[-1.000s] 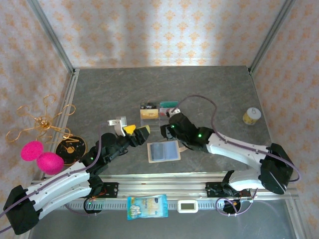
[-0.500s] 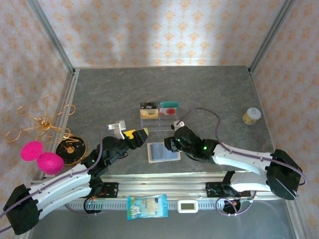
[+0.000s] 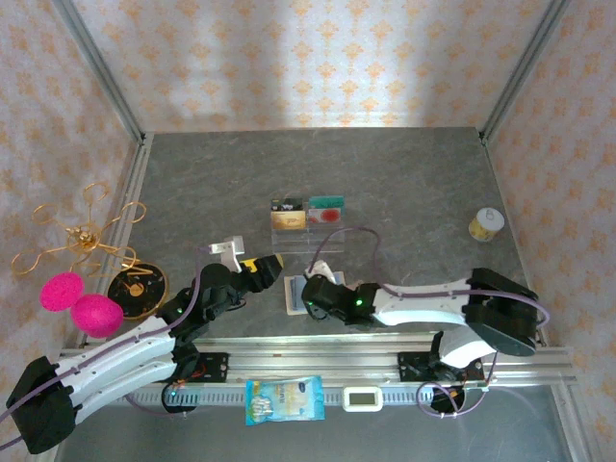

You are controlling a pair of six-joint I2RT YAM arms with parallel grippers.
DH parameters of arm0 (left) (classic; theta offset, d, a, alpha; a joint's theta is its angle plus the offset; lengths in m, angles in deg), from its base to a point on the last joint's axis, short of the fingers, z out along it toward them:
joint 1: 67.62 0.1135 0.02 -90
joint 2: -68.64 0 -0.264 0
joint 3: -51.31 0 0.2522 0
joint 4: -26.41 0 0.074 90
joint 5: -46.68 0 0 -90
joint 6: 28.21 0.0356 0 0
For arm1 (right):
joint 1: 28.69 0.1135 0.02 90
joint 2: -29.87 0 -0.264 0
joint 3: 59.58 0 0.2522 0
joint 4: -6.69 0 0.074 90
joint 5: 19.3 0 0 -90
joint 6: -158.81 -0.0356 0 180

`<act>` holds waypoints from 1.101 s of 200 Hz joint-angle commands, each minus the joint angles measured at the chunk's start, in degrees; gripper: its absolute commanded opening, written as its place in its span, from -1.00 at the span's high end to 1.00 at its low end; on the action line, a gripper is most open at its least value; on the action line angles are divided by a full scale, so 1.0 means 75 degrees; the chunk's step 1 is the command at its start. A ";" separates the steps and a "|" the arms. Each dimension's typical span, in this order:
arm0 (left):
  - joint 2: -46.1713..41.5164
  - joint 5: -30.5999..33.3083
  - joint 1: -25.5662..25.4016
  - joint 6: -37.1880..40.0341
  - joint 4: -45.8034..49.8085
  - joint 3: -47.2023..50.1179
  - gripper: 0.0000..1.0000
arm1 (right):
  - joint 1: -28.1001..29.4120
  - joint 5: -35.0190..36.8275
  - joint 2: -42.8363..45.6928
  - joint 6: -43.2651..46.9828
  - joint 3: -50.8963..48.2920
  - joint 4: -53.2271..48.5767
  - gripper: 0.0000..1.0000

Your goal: Take the credit cards out of the card holder

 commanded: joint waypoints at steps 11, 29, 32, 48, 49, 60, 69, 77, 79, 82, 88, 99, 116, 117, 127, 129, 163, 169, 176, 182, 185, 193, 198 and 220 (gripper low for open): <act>-0.0108 -0.0094 0.0062 -0.0032 0.0175 -0.0109 -0.54 | 0.0190 0.1000 -0.0538 0.0150 0.0622 -0.0130 0.19; -0.0111 -0.0127 0.0062 0.0014 0.0210 -0.0099 -0.54 | 0.0190 0.1121 -0.0728 0.0151 0.0775 -0.0105 0.18; -0.0105 -0.0135 0.0062 0.0026 0.0204 -0.0097 -0.53 | 0.0186 0.1151 -0.0786 0.0162 0.0808 -0.0103 0.18; -0.0112 -0.0173 0.0062 0.0059 0.0193 -0.0098 -0.51 | 0.0173 0.1277 -0.1105 0.0174 0.1021 -0.0251 0.17; -0.0111 -0.0174 0.0062 0.0061 0.0186 -0.0097 -0.51 | 0.0168 0.1281 -0.1124 0.0175 0.1034 -0.0260 0.17; -0.0111 -0.0193 0.0062 0.0062 0.0169 -0.0101 -0.48 | 0.0131 0.1252 -0.1360 0.0177 0.1148 -0.0349 0.18; -0.0111 -0.0208 0.0066 0.0086 0.0153 -0.0086 -0.45 | 0.0105 0.1157 -0.1520 0.0151 0.1176 -0.0335 0.19; -0.0110 -0.0243 0.0057 0.0097 0.0134 -0.0076 -0.41 | 0.0066 0.1032 -0.1652 0.0112 0.1149 -0.0286 0.20; -0.0107 -0.0245 0.0061 0.0097 0.0134 -0.0074 -0.40 | 0.0059 0.1007 -0.1683 0.0111 0.1137 -0.0258 0.20; -0.0106 -0.0255 0.0062 0.0103 0.0133 -0.0066 -0.39 | 0.0048 0.0965 -0.1726 0.0089 0.1123 -0.0225 0.21; -0.0108 -0.0258 0.0068 0.0108 0.0133 -0.0061 -0.36 | 0.0028 0.0882 -0.1812 0.0043 0.1097 -0.0190 0.23; -0.0111 -0.0303 0.0056 0.0131 0.0144 -0.0050 -0.31 | -0.0007 0.0752 -0.1950 -0.0027 0.1072 -0.0168 0.28; -0.0059 -0.0362 0.0068 0.0209 0.0220 -0.0061 -0.19 | -0.0009 0.0750 -0.1973 -0.0188 0.1005 -0.0114 0.57; -0.0055 -0.0363 0.0065 0.0218 0.0224 -0.0061 -0.18 | -0.0005 0.0754 -0.1973 -0.0213 0.0997 -0.0110 0.60; 0.0017 -0.0439 0.0052 0.0255 0.0238 -0.0079 -0.10 | -0.0012 0.0788 -0.1846 -0.0349 0.0918 0.0014 0.77; 0.0041 -0.0461 0.0060 0.0269 0.0239 -0.0083 -0.08 | -0.0004 0.0791 -0.1796 -0.0374 0.0898 0.0051 0.79; 0.0673 -0.0936 0.0017 0.0254 -0.0240 -0.0027 0.15 | -0.0080 0.0567 -0.0908 -0.0647 0.0425 0.1024 1.00; 0.0831 -0.1009 -0.0005 0.0210 -0.0384 -0.0009 0.20 | -0.0094 0.0511 -0.0739 -0.0705 0.0324 0.1198 1.00; 0.1011 -0.1081 -0.0036 0.0183 -0.0551 -0.0009 0.25 | -0.0118 0.0397 -0.0550 -0.0780 0.0200 0.1386 1.00; 0.1185 -0.1123 -0.0085 0.0173 -0.0706 -0.0023 0.30 | -0.0132 0.0314 -0.0404 -0.0858 0.0086 0.1544 1.00; 0.1266 -0.1134 -0.0105 0.0179 -0.0758 -0.0037 0.33 | -0.0138 0.0269 -0.0325 -0.0892 0.0026 0.1645 1.00; 0.1480 -0.1134 -0.0202 0.0178 -0.0916 -0.0070 0.40 | -0.0166 0.0126 -0.0130 -0.0986 -0.0138 0.1868 1.00; 0.1639 -0.1137 -0.0255 0.0185 -0.1009 -0.0111 0.45 | -0.0178 0.0039 -0.0022 -0.1025 -0.0225 0.1992 1.00; 0.2417 -0.1100 -0.0496 0.0250 -0.1304 -0.0345 0.72 | -0.0187 -0.0036 0.0245 -0.1222 -0.0489 0.2191 1.00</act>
